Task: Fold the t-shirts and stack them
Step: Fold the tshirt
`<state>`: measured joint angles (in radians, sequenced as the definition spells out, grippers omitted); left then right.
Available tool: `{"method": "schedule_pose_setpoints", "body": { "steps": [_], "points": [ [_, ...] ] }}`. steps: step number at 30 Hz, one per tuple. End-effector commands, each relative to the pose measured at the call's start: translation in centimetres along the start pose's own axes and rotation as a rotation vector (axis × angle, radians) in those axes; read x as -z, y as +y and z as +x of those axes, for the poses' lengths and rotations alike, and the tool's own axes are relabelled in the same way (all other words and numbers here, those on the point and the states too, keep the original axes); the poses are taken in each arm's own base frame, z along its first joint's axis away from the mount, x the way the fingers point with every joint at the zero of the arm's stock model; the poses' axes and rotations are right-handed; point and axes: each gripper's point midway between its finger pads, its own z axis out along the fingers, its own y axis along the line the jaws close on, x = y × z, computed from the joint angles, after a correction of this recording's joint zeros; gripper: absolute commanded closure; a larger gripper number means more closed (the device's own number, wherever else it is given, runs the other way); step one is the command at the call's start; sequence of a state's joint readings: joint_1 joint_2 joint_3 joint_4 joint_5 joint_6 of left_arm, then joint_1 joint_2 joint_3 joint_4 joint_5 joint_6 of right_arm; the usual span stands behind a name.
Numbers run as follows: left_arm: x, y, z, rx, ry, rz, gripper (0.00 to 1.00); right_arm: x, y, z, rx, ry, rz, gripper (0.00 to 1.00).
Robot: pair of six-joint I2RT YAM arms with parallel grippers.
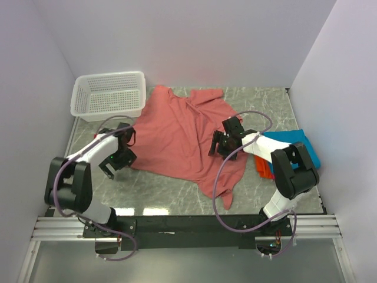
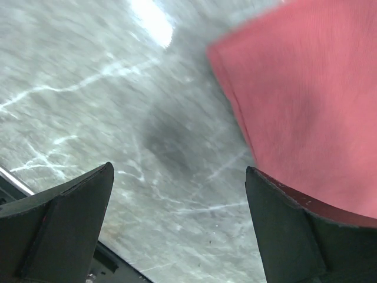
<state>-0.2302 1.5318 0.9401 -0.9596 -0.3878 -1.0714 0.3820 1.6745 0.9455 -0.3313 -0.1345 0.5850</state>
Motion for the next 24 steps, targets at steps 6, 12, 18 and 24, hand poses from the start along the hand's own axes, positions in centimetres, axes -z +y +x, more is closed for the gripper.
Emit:
{"method": "schedule_pose_setpoints", "body": {
  "steps": [6,12,18,24],
  "points": [
    [0.6,-2.0,-5.0,0.211,-0.032,0.267,0.0,1.3,-0.6,0.0,0.065,-0.023,0.005,0.2],
    [-1.2,-3.4,-6.0,0.201,-0.043,0.274,0.06,4.3,0.3,-1.3,0.068,-0.105,-0.03,0.19],
    [-3.7,-3.9,-4.6,0.192,0.024,0.246,0.4,8.2,-0.2,-1.5,0.062,-0.2,-0.021,0.19],
    [-5.7,-2.6,-2.9,0.19,0.052,0.174,0.57,10.8,-1.7,-1.0,0.029,-0.26,0.023,0.17]
  ]
}}
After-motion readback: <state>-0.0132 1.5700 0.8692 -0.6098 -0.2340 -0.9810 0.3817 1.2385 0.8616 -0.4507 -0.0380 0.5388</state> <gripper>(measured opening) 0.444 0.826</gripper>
